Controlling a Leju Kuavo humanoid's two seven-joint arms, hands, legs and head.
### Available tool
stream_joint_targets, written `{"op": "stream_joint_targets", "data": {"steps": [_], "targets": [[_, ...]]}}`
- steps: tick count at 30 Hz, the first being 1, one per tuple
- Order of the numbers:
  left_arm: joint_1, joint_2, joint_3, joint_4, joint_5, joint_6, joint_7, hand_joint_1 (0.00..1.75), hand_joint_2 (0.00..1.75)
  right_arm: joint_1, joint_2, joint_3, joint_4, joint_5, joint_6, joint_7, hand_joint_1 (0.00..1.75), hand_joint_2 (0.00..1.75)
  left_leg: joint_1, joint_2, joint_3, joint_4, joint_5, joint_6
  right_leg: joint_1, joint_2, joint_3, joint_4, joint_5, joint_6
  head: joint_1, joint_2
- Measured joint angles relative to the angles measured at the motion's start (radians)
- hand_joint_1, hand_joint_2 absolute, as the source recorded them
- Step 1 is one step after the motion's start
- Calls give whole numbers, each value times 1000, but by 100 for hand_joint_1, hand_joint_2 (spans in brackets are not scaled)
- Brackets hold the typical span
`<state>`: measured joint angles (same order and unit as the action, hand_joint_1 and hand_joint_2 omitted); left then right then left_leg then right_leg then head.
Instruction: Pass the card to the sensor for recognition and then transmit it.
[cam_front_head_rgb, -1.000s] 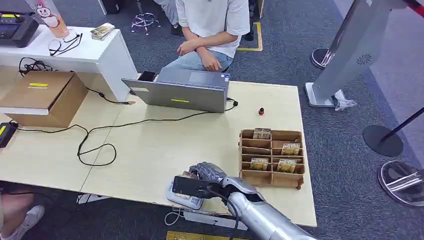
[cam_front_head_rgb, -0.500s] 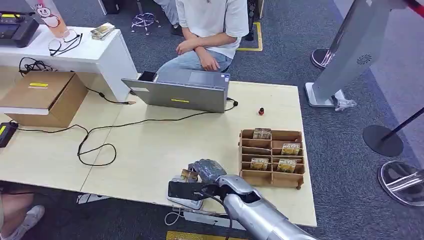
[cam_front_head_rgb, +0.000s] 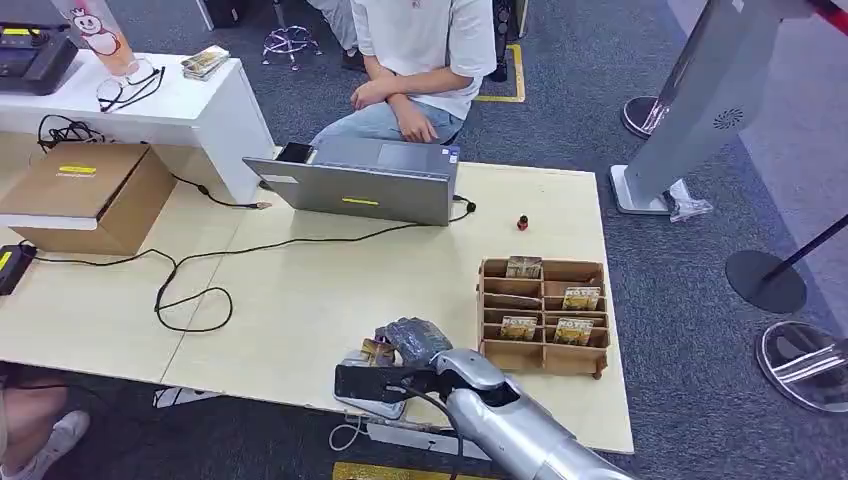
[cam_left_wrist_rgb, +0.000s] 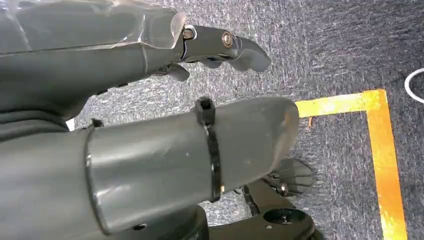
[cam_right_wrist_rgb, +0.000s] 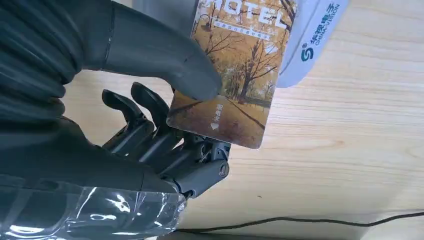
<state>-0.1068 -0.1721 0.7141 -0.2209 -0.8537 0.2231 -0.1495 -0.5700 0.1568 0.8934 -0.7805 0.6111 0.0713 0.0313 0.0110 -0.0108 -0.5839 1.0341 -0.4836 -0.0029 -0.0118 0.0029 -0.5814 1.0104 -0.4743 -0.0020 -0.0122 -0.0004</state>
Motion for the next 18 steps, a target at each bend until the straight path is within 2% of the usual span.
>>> {"op": "stream_joint_targets", "data": {"steps": [18], "targets": [[0,9,-19,0,-2,-8,-2,0,0,-1,3,5,0,38,25,10,175,175,0,0,0,0,0,0,0,0,0,0,0,0,0,0]]}}
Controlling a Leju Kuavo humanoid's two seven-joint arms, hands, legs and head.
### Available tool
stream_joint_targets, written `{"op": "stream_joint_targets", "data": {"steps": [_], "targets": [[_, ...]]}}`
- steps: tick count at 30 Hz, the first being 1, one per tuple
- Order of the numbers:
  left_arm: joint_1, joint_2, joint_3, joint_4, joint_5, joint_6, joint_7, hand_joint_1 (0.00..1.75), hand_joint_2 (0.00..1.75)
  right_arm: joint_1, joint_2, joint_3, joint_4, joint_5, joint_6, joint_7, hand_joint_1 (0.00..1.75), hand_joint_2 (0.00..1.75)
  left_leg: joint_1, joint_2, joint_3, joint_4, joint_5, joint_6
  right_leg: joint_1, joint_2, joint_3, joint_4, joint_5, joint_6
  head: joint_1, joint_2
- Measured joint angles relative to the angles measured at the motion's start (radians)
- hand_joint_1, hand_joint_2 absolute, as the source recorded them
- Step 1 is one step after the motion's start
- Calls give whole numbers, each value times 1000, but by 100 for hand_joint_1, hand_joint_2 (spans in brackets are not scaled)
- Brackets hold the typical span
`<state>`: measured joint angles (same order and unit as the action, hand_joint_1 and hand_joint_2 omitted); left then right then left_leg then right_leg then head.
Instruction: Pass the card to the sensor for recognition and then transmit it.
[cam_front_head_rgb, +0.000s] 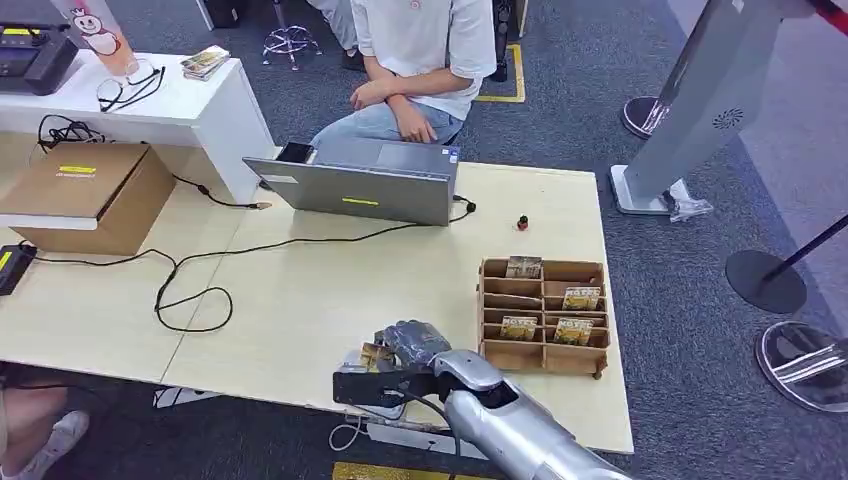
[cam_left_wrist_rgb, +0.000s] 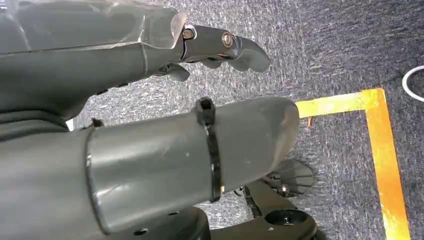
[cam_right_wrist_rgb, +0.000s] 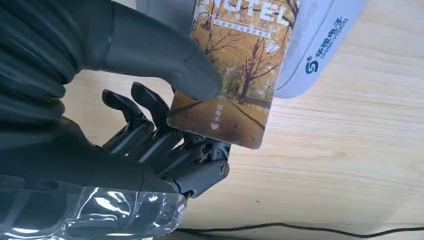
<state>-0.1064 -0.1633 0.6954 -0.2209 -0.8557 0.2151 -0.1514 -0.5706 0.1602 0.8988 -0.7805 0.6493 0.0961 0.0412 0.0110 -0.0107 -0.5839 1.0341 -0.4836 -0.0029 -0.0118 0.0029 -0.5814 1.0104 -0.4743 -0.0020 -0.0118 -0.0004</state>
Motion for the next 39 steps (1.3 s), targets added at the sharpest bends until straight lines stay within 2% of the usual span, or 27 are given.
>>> {"op": "stream_joint_targets", "data": {"steps": [39], "targets": [[0,2,-5,0,0,-6,0,0,0,0,2,2,12,18,4,4,175,175,0,0,0,0,0,0,0,0,0,0,0,0,0,0]]}}
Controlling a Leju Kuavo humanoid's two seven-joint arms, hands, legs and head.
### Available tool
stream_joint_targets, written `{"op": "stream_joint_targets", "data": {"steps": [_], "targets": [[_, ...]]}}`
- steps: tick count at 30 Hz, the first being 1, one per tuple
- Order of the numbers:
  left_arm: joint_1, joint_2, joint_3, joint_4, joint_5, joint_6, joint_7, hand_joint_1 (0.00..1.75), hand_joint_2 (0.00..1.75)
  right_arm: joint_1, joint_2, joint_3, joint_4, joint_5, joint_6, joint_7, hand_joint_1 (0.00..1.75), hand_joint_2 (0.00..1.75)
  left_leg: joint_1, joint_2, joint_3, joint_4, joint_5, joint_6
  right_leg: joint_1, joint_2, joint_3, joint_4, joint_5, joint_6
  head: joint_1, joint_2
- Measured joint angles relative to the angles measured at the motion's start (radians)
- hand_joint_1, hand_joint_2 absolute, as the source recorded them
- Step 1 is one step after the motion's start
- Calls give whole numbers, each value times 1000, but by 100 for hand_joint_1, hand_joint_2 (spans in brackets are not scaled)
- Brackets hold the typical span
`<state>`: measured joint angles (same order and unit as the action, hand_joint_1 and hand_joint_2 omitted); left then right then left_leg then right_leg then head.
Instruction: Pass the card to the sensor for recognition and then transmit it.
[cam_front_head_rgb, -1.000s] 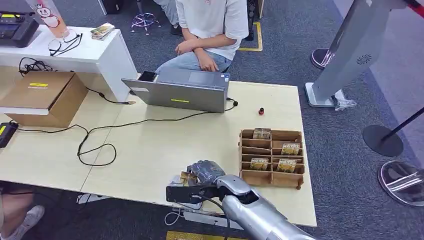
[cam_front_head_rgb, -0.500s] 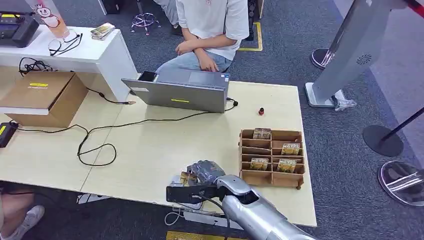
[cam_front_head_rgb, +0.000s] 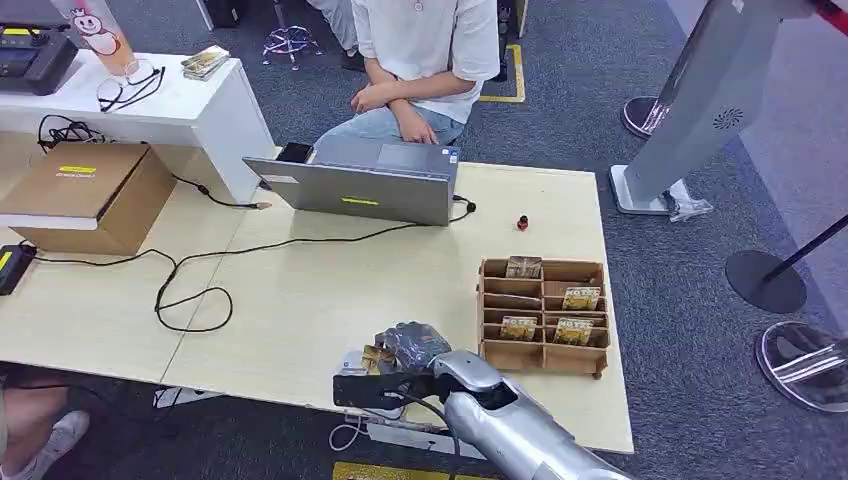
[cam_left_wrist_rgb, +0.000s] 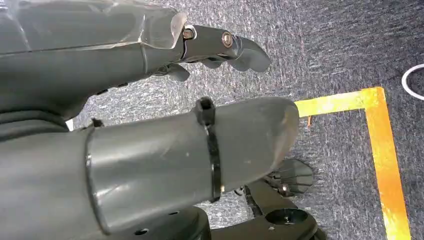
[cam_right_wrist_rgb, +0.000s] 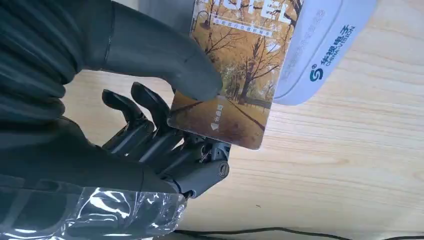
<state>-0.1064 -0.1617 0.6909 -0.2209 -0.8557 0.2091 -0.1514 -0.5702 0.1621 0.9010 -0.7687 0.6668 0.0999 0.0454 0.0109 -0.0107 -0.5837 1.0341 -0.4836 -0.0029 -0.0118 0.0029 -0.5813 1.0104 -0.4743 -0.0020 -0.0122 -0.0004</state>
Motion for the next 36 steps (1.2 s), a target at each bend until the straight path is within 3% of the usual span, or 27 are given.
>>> {"op": "stream_joint_targets", "data": {"steps": [36], "targets": [[0,3,-3,0,12,-2,2,0,0,2,0,-2,-16,-14,-12,-8,175,175,0,0,0,0,0,0,0,0,0,0,0,0,0,0]]}}
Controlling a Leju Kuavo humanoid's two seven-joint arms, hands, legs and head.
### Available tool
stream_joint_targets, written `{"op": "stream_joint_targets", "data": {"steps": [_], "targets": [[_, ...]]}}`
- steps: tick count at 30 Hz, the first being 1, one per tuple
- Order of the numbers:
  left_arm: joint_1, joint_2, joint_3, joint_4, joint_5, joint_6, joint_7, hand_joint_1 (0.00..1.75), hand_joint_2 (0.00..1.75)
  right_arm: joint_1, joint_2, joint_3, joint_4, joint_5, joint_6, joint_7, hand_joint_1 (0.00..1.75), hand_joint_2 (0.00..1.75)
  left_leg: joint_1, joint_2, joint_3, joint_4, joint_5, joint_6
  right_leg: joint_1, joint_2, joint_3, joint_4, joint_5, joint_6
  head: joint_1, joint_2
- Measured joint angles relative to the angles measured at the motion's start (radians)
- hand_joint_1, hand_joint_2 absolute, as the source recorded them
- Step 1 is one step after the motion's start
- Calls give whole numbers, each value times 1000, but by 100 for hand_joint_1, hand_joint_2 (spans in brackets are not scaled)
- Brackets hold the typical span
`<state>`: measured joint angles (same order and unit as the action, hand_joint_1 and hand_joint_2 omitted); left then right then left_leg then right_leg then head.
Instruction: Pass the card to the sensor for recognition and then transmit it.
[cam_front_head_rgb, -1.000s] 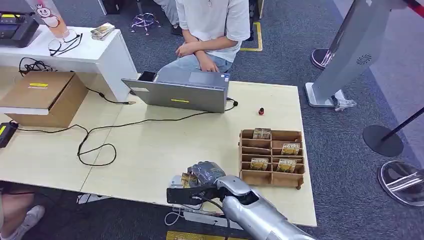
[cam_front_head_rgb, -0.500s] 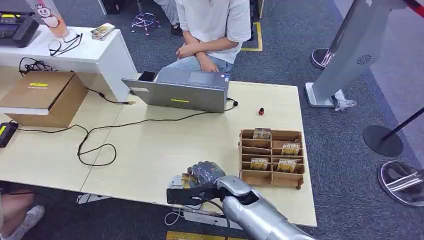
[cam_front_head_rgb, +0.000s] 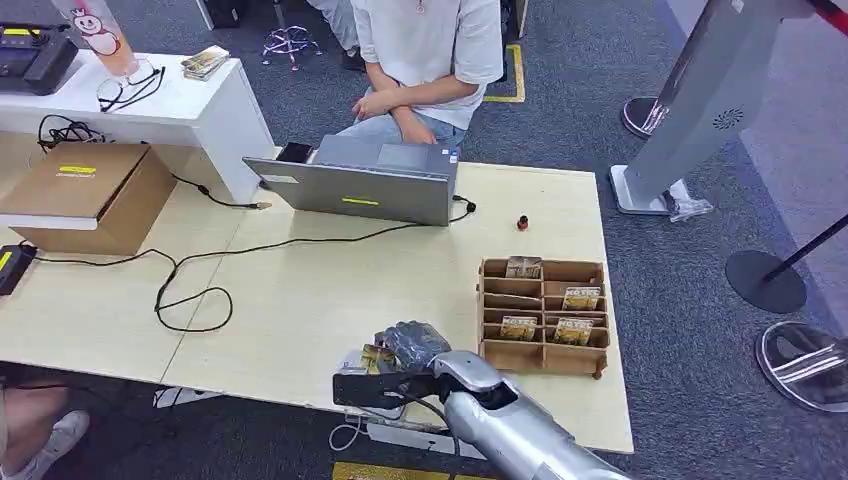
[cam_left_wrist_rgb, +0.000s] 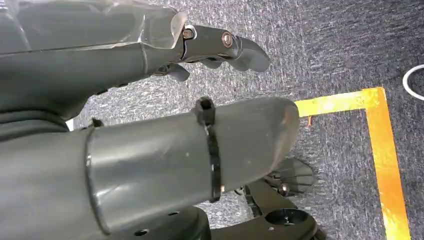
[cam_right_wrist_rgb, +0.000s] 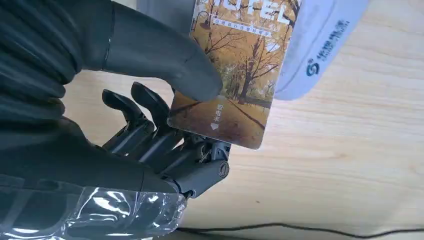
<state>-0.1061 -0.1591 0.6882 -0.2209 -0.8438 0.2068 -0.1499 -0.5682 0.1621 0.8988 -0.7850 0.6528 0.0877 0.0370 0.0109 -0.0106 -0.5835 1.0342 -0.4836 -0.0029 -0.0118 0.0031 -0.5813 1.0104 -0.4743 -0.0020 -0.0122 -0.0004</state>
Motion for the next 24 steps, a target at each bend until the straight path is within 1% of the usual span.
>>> {"op": "stream_joint_targets", "data": {"steps": [6,20,24], "targets": [[2,0,-10,0,6,3,-8,0,0,14,-13,-28,-84,-41,-2,-12,175,175,0,0,0,0,0,0,0,0,0,0,0,0,0,0],[17,1,-14,0,24,19,-36,0,0,69,-78,-159,-347,-135,-4,-54,175,175,0,0,0,0,0,0,0,0,0,0,0,0,0,0],[19,1,-14,0,28,23,-42,0,0,83,-92,-186,-407,-135,-13,-68,175,175,0,0,0,0,0,0,0,0,0,0,0,0,0,0]]}}
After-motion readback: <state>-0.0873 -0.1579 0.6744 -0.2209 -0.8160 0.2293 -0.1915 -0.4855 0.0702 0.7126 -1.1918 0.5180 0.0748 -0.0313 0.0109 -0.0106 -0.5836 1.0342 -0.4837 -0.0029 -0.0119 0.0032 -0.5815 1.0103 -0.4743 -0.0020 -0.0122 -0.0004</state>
